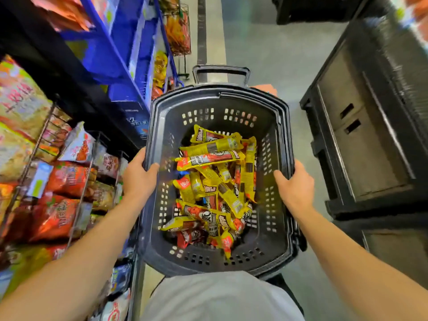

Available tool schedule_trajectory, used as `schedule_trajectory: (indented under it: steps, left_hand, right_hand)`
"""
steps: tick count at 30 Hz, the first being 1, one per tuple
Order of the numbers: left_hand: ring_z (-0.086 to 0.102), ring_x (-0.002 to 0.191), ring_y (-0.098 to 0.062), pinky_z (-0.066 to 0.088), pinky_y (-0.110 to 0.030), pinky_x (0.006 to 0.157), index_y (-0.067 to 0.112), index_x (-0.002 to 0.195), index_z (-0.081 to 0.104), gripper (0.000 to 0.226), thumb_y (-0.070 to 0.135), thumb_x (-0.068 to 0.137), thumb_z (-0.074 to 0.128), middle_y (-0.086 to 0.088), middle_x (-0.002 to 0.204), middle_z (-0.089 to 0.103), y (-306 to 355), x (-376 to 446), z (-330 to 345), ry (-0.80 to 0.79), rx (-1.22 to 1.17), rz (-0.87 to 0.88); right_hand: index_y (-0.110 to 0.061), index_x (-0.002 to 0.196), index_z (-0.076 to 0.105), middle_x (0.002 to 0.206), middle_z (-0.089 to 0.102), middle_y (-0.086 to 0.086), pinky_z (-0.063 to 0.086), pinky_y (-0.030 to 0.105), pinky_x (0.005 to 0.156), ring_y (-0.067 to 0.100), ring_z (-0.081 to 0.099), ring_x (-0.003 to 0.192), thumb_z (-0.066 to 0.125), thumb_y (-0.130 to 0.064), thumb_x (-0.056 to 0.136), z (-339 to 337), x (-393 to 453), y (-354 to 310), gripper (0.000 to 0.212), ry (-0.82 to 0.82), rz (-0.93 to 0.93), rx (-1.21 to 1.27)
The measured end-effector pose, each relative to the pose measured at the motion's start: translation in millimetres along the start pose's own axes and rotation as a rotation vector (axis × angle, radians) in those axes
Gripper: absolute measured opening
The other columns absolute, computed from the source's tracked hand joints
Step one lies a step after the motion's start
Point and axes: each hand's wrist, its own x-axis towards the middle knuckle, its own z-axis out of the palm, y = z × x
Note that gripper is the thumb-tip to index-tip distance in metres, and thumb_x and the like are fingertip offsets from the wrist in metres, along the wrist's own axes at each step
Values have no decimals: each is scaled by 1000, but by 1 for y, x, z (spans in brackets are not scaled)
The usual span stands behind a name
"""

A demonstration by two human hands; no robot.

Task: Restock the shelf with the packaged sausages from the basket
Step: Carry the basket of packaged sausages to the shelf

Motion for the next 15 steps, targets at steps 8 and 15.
schedule_trajectory:
  steps: [8,15]
  left_hand:
    - [53,93,-11,41,-24,83,22,140,48,47,16,94,56,1,122,63,98,142,33,124,30,-24]
    - [52,124,-20,34,-24,102,15,145,42,54,16,94,58,-2,139,55,142,279,53,177,-8,-78]
  right_hand:
    - [-15,128,55,108,68,1,35,23,73,16,54,85,62,-27,93,-11,178,-83,38,-10,-95,47]
    - [-19,143,45,112,67,2,47,33,79,24,62,95,63,-31,92,15,309,-165,56,7,-125,20]
